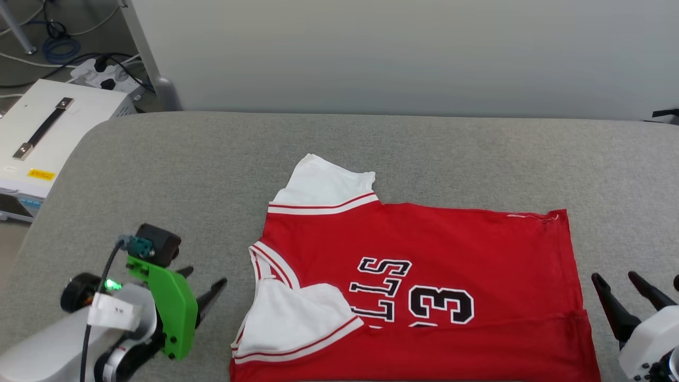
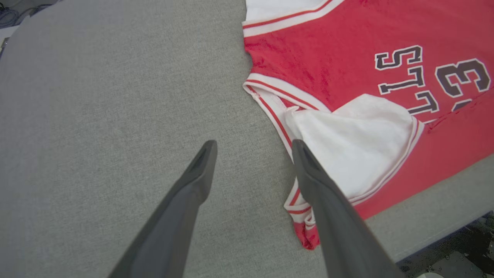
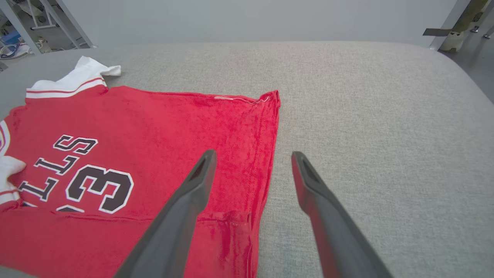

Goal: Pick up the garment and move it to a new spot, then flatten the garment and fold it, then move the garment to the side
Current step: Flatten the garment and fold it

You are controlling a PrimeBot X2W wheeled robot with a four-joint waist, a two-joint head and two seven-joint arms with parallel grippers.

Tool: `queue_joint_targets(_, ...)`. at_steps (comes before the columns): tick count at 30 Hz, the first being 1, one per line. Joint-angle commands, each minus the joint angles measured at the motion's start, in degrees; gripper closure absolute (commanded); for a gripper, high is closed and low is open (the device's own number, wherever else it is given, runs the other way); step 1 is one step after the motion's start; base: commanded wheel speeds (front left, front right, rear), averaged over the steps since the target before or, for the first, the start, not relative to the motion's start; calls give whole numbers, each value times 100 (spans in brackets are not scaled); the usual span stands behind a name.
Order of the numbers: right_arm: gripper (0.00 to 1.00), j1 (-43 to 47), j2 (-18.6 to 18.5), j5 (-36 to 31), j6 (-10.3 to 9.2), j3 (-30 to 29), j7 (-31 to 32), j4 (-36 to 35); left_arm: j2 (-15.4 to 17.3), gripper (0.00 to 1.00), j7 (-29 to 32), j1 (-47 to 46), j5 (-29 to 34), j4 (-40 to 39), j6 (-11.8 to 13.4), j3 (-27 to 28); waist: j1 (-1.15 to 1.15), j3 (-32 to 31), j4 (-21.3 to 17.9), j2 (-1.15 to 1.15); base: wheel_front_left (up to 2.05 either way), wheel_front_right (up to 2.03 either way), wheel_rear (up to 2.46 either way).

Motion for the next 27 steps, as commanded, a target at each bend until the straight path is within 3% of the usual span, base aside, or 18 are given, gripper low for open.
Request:
queue_joint_targets(1,0,-89,124,-159,-4,-109,-145,-130,52,0,-48,-211,152,-27,59,60,0,56,-71,0,0,0,0)
queue_joint_targets(7,0,-244,718,-792,-4,-526,-569,-860,-85,0,-116,-922,359,120,-11,335,0,369,-302,0,0,0,0)
queue_joint_targets(13,0,-353,988,-1161,-4,-452,-513,-1519,-449,0,113,-1822,304,661,-451,577,0,924,-548,0,0,0,0)
queue_joint_targets(20,0,-627,1101,-1290,-4,-272,-431,-1876,-898,0,1344,-2934,-34,1571,-1015,561,0,1636,-815,0,0,0,0)
queue_joint_targets(27,0,-1008,1150,-1308,-4,-91,-475,-1887,-1301,0,2576,-3829,-186,2302,-1202,369,0,2275,-1036,0,0,0,0)
